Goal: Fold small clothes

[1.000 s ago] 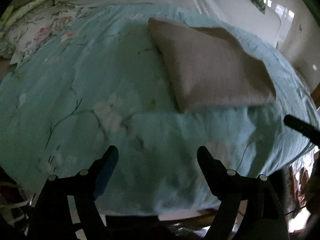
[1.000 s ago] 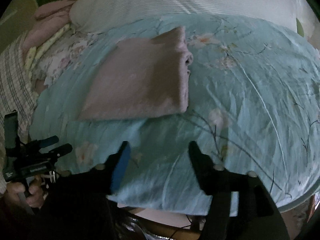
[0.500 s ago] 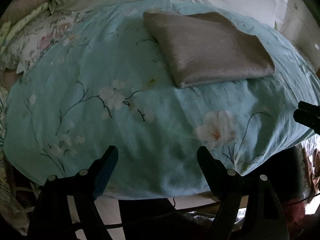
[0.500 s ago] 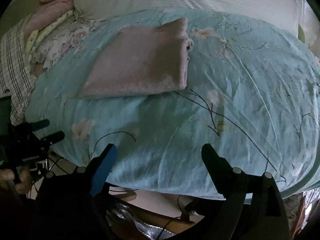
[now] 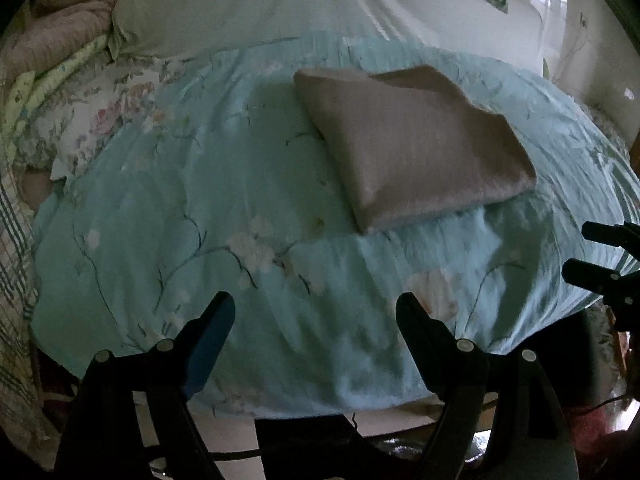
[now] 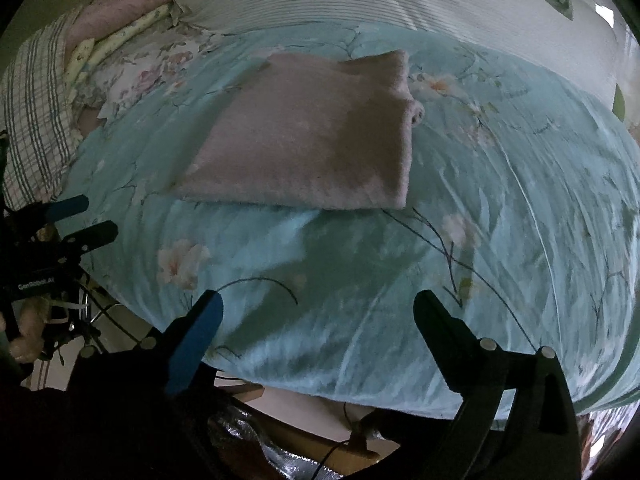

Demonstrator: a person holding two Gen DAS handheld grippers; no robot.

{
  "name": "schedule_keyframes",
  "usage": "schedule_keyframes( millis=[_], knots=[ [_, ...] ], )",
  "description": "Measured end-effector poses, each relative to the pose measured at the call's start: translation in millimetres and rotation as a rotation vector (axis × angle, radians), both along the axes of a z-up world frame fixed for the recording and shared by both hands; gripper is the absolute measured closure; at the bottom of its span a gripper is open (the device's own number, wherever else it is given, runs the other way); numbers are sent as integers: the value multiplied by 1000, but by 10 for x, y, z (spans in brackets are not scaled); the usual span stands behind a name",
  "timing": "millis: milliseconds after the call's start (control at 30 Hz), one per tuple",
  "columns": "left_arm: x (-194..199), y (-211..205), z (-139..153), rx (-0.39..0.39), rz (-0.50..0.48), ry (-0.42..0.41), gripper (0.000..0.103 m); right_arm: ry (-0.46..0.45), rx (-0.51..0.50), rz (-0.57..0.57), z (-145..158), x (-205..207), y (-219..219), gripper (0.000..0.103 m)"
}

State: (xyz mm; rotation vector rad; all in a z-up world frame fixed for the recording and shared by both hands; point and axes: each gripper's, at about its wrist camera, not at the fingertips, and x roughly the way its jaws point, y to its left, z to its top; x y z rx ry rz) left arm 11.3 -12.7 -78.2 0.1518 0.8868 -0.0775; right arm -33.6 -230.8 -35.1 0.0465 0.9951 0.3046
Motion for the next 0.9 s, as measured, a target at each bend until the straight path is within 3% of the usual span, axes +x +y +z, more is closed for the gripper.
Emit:
schedule_keyframes(
  millis=[567,900],
  knots=[
    [361,-100,2,64,20,2,19,18,-27,9,12,371,10,3],
    [552,-142,190,96,32,-38,19,-20,-41,34,176,558,60,3]
  ],
)
